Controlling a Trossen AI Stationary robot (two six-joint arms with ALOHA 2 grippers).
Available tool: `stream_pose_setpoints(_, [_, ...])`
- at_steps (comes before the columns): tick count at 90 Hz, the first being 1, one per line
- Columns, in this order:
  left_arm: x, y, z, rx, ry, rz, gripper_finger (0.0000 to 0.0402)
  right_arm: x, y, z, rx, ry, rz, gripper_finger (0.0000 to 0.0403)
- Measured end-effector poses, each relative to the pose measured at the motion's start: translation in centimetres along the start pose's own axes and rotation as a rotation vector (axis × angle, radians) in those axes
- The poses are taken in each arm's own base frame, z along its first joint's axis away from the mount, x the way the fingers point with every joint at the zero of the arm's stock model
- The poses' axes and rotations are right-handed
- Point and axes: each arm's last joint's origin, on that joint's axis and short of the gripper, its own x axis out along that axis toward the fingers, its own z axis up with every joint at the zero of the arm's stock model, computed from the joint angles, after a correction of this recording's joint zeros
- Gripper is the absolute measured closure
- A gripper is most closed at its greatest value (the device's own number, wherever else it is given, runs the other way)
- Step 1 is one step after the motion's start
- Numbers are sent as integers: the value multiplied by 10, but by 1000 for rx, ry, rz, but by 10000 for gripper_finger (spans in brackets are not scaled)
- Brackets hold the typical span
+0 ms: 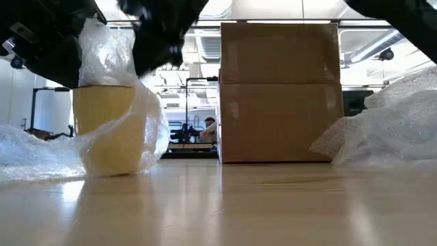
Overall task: Wrap mug
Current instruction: Wrap the yellow mug with the left transparent bubble wrap
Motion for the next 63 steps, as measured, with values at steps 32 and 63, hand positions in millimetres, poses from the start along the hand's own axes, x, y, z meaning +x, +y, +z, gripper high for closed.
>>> stream_pose_setpoints(32, [-17,-1,19,18,17,-12,402,5,16,1,11,-9,27,346])
stream_pose_setpoints(63, [-31,2,35,33,-13,45,402,5,16,2,-19,-20,26,248])
